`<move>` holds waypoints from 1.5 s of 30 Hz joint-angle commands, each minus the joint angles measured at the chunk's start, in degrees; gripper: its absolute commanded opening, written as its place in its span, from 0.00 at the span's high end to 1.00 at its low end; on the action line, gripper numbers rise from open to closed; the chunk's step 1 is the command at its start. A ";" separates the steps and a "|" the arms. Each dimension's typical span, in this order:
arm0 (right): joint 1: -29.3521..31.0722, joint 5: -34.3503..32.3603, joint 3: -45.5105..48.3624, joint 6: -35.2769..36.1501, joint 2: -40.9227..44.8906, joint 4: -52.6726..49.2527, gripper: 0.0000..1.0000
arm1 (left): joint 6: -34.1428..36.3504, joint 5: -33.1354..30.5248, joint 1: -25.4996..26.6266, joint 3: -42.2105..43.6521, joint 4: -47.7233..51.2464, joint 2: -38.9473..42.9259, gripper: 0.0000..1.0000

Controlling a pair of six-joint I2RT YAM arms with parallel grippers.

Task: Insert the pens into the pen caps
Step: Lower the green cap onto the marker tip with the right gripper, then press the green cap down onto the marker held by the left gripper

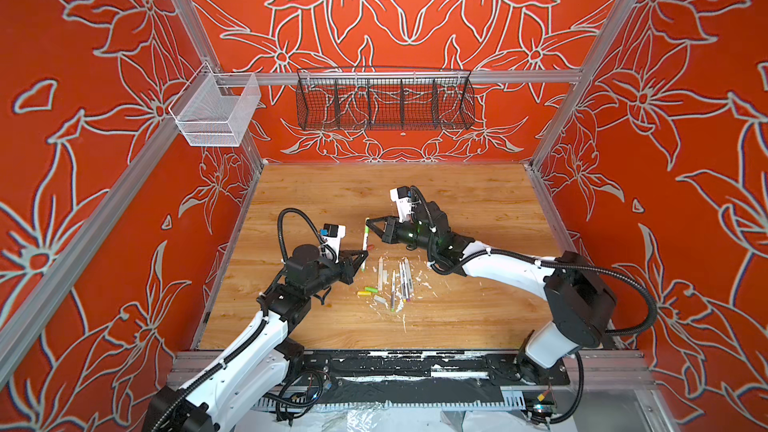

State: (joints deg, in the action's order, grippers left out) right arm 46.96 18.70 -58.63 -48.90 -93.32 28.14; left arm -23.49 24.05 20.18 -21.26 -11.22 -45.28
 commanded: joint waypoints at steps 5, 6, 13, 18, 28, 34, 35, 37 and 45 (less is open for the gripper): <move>1.31 3.59 2.47 -2.95 -1.11 -3.13 0.92 | 4.45 2.86 -0.23 -1.41 -15.00 -2.27 1.00; 1.31 3.90 2.38 -2.87 -1.24 -3.58 0.93 | 4.41 3.67 -0.23 -1.57 -16.07 -2.80 1.00; 1.58 4.34 4.07 -1.48 -0.21 -6.73 0.97 | 6.46 5.60 -0.24 -5.07 -16.65 -5.93 1.00; 1.36 2.64 3.61 3.62 4.12 -11.01 0.92 | 6.12 5.65 -0.23 -4.75 -15.79 -5.55 1.00; -2.69 6.25 -3.64 12.88 10.58 -19.79 0.60 | 5.23 6.17 -0.23 -1.62 -13.44 -1.22 1.00; -5.07 10.41 -8.36 16.00 12.38 -24.01 0.46 | 5.15 6.94 -0.24 -0.80 -12.84 0.38 1.00; -5.14 11.20 -9.31 16.27 12.19 -24.25 0.45 | 4.97 7.42 -0.24 -0.81 -13.03 0.13 1.00; -5.21 12.44 -11.12 16.58 11.53 -24.60 0.44 | 4.77 8.49 -0.17 -0.89 -13.46 -0.40 1.00; -5.14 15.18 -15.43 14.81 6.86 -23.44 0.47 | 4.79 9.09 -0.06 -0.81 -13.30 -0.78 1.00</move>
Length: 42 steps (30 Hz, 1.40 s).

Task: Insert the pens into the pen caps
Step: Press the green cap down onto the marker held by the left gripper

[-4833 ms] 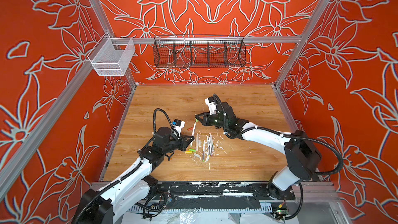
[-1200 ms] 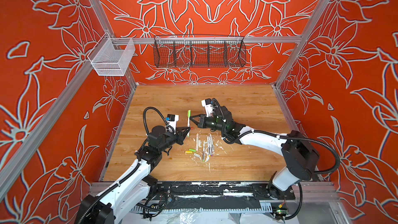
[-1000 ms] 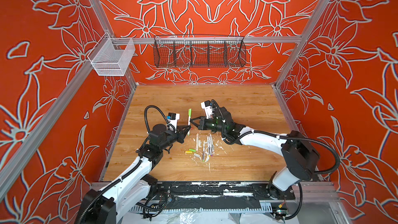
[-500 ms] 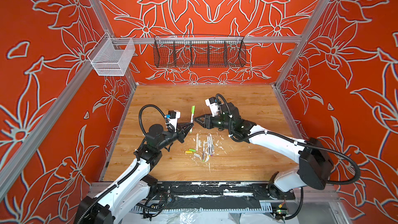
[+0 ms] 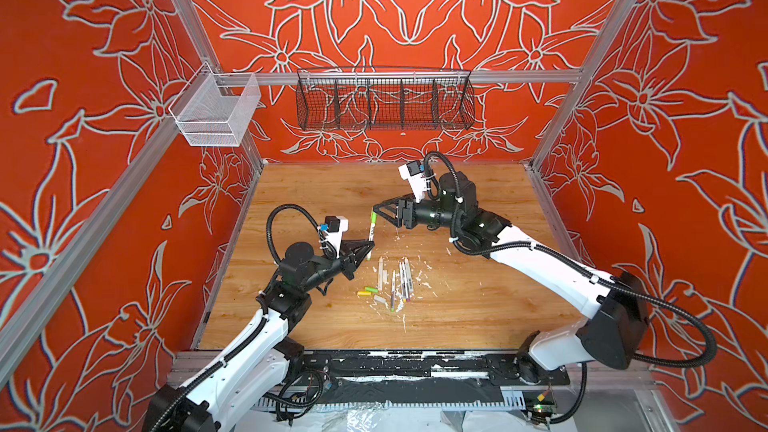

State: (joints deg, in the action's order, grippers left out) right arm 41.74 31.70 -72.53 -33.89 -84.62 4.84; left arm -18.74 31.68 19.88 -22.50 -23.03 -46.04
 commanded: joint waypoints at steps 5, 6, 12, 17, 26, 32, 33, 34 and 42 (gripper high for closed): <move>0.71 1.97 -2.51 -0.65 -3.94 -0.09 0.55 | 0.27 1.48 0.25 0.39 -1.36 0.07 1.00; 0.84 1.75 -2.52 -0.59 -4.09 -0.01 0.57 | 0.28 1.54 0.24 0.42 -1.34 0.07 1.00; 1.64 -0.18 -2.70 -0.10 -4.27 -1.70 0.72 | 0.37 1.37 0.24 0.52 -1.47 0.07 1.00; 1.80 0.09 -2.79 -1.70 -5.15 -5.11 0.88 | 0.32 1.04 0.24 -0.01 -2.61 0.16 1.00; 2.71 4.56 1.06 -6.96 -7.11 -7.54 1.00 | 2.62 1.67 0.20 -5.69 -7.11 -4.09 1.00; 4.06 6.03 7.89 -12.58 -6.59 -2.69 1.00 | 3.62 2.75 0.20 -11.30 -11.48 -8.79 1.00; 4.27 6.13 9.47 -13.64 -6.53 -1.41 1.00 | 3.90 3.01 0.25 -12.54 -11.96 -9.49 1.00; 4.48 6.26 10.95 -14.48 -6.30 -0.17 1.00 | 4.10 3.19 0.25 -13.70 -12.46 -10.01 1.00; 6.25 6.08 16.97 -17.28 -5.64 3.59 1.00 | 5.54 6.40 0.07 -22.52 -13.10 -16.92 1.00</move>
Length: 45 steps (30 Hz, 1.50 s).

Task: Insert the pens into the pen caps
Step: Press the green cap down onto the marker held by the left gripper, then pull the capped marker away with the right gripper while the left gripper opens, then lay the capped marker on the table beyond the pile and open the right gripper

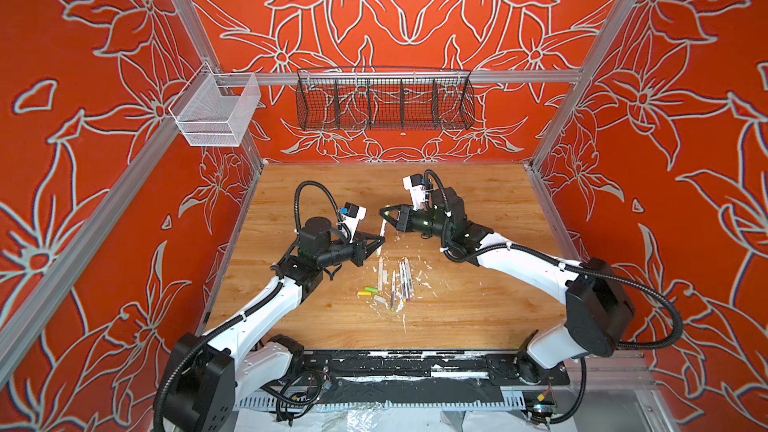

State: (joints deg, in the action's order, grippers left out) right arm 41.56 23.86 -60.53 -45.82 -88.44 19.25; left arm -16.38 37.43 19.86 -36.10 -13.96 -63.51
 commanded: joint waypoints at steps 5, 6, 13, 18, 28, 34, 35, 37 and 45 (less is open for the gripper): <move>5.27 10.90 1.97 -2.27 -0.09 -14.59 1.00 | 1.30 1.58 0.04 -7.44 -23.22 -0.30 1.00; 4.62 10.40 1.06 -1.73 0.13 -15.04 1.00 | 0.63 1.59 0.01 -6.60 -23.31 -0.13 1.00; -4.58 8.41 -5.78 2.59 1.40 -17.20 1.00 | -4.94 1.07 0.07 0.91 -19.27 2.22 0.66; -14.48 9.88 -7.06 8.30 0.03 -23.05 1.00 | -10.97 -3.22 0.05 12.48 -15.41 12.32 0.15; -23.22 -2.34 -18.35 32.36 -14.59 -52.82 1.00 | -12.86 -25.69 0.18 13.23 19.08 32.56 0.03; -25.36 -13.08 -23.98 39.21 -21.47 -61.52 1.00 | -13.79 -29.54 0.15 9.85 26.82 28.65 0.03; -25.71 -14.80 -25.17 40.31 -22.57 -63.41 1.00 | -13.81 -30.05 0.17 9.28 27.57 27.64 0.03; -26.40 -16.88 -26.57 41.82 -24.67 -65.47 1.00 | -13.79 -30.65 0.10 8.37 28.75 26.00 0.03; -28.45 -16.18 -29.21 43.30 -30.61 -67.35 0.92 | -13.66 -30.90 0.07 8.03 29.87 25.99 0.03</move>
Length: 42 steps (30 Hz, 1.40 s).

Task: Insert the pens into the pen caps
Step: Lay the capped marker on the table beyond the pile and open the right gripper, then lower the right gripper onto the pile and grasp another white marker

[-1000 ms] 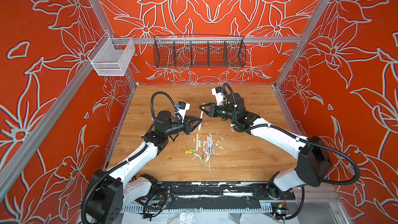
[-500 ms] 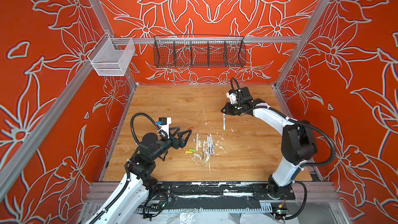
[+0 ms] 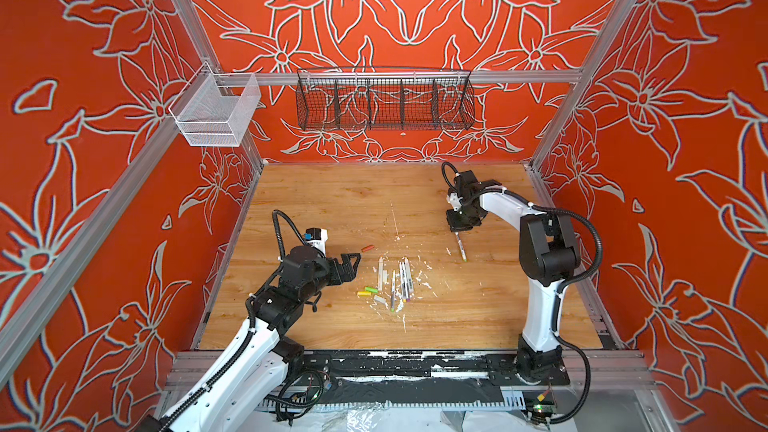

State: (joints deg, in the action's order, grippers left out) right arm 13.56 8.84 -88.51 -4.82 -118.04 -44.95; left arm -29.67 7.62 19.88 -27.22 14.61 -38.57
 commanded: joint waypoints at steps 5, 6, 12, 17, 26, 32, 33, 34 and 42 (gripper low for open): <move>-0.42 -0.88 -1.06 1.22 -1.27 -2.16 0.73 | -0.96 -1.42 0.09 -0.36 1.97 1.75 0.03; -0.44 -0.86 -1.21 1.22 -1.20 -2.25 0.70 | -0.93 -1.67 0.08 -0.54 2.48 1.61 0.03; -0.11 -0.89 -2.01 1.56 1.78 -3.40 0.59 | -0.99 -1.97 0.06 -1.27 4.00 -0.65 0.03; 2.50 1.39 1.67 1.02 8.94 -1.78 0.49 | -1.95 -2.97 0.07 -1.95 6.47 -2.94 0.03; 16.78 6.11 10.60 -5.44 18.65 4.15 0.46 | -4.78 -7.52 0.07 -1.65 10.22 -4.07 0.03; 26.95 7.02 14.13 -11.74 19.96 7.53 0.46 | -4.88 -8.66 0.07 -1.08 10.70 -3.21 0.03; 28.19 6.89 14.30 -12.49 19.79 7.72 0.47 | -4.74 -8.72 0.05 -1.01 10.70 -3.10 0.03; 29.57 6.89 14.50 -13.20 19.46 7.85 0.47 | -4.61 -8.89 0.05 -0.99 10.72 -2.94 0.03; 34.20 8.33 15.56 -17.62 16.00 11.54 0.58 | -3.55 -8.76 0.02 -0.90 10.02 -2.48 0.03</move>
State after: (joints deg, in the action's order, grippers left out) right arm 47.33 16.38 -73.76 -19.59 -100.01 -35.38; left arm -33.61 -0.23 19.88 -27.86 24.36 -41.67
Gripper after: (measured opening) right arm 0.430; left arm 0.973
